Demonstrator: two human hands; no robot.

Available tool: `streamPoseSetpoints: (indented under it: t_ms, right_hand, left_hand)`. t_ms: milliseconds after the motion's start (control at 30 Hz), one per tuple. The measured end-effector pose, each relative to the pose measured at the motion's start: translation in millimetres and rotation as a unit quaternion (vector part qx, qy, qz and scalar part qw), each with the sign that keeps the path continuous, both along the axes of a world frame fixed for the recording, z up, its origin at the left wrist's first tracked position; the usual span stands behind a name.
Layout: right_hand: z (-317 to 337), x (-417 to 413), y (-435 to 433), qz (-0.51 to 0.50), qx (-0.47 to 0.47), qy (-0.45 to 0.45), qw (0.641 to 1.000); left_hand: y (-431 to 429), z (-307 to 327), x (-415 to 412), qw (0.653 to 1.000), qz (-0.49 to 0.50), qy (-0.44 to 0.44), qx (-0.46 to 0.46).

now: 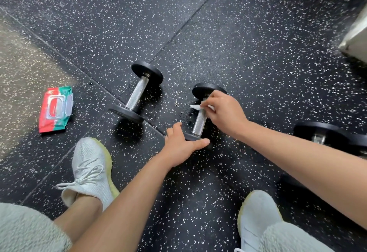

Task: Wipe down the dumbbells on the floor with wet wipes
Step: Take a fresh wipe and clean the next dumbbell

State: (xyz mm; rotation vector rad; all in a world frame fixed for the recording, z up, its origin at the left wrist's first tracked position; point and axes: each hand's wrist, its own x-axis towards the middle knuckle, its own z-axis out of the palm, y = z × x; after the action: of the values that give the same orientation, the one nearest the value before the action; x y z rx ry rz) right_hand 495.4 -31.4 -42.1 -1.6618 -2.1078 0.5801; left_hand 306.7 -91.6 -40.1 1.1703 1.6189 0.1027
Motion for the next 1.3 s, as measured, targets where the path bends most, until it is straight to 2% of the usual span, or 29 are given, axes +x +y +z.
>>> streamPoseSetpoints:
  t_ms: [67, 233, 500, 667, 867, 1100, 1300]
  right_hand:
    - [-3.0, -4.7, -7.6, -0.013, 0.015, -0.005, 1.0]
    - [-5.9, 0.7, -29.7, 0.107, 0.02, -0.018, 0.994]
    - [-8.5, -12.7, -19.9, -0.04, 0.05, -0.078, 0.995]
    - [-10.3, -3.1, -36.5, 0.107, 0.026, -0.108, 0.988]
    - [-5.2, 1.9, -3.8, -0.016, 0.067, -0.111, 0.991]
    - [0.6, 10.8, -39.2, 0.124, 0.019, -0.046, 0.991]
    - [2.9, 16.5, -9.9, 0.016, 0.039, -0.039, 0.998]
  left_hand:
    - [-0.1, 1.3, -0.2, 1.0, 0.003, -0.016, -0.013]
    - [-4.7, 3.5, 5.9, 0.999, 0.0, -0.04, -0.008]
    - [-4.4, 6.4, 5.7, 0.998, -0.006, -0.056, -0.021]
    - [-3.3, 3.5, 8.2, 0.998, 0.004, -0.062, -0.034]
    - [-4.3, 6.4, 12.7, 0.999, -0.007, -0.045, -0.029]
    - [-7.1, 0.0, 16.2, 0.999, -0.021, -0.023, -0.008]
    - [-7.1, 3.1, 15.1, 0.999, -0.022, -0.029, -0.006]
